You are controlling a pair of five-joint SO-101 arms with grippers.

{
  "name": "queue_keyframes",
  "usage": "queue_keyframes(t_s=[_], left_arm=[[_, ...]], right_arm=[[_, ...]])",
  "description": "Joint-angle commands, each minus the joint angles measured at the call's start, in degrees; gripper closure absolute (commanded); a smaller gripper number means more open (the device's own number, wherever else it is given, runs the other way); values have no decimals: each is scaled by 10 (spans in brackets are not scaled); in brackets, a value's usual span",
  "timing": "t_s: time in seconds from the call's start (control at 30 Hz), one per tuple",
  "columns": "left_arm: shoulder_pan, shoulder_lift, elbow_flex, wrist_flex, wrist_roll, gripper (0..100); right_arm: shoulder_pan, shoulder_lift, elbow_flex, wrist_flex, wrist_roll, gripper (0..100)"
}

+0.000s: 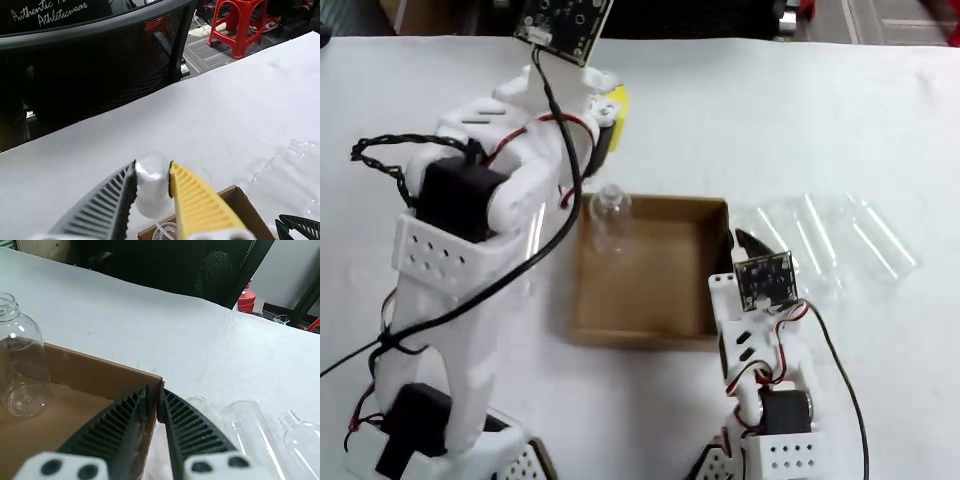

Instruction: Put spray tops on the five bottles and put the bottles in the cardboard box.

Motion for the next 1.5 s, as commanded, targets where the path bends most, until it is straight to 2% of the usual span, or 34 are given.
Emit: queue_keyframes(t_s=[0.0,0.23,0.5,1.3,1.47], left_arm=[[2,-3,-27,-22,4,977],[-1,1,-9,-30,4,977],[0,-4,69,-87,4,977],[22,0,89,-49,-11,978],[22,-4,142,-67,-11,978]], right_arm=[[1,-2,5,-13,-4,981],[0,-2,5,-14,-4,981],[0,-2,5,-13,-4,981],[2,-2,5,-15,-4,981],[3,-2,5,-15,-4,981]])
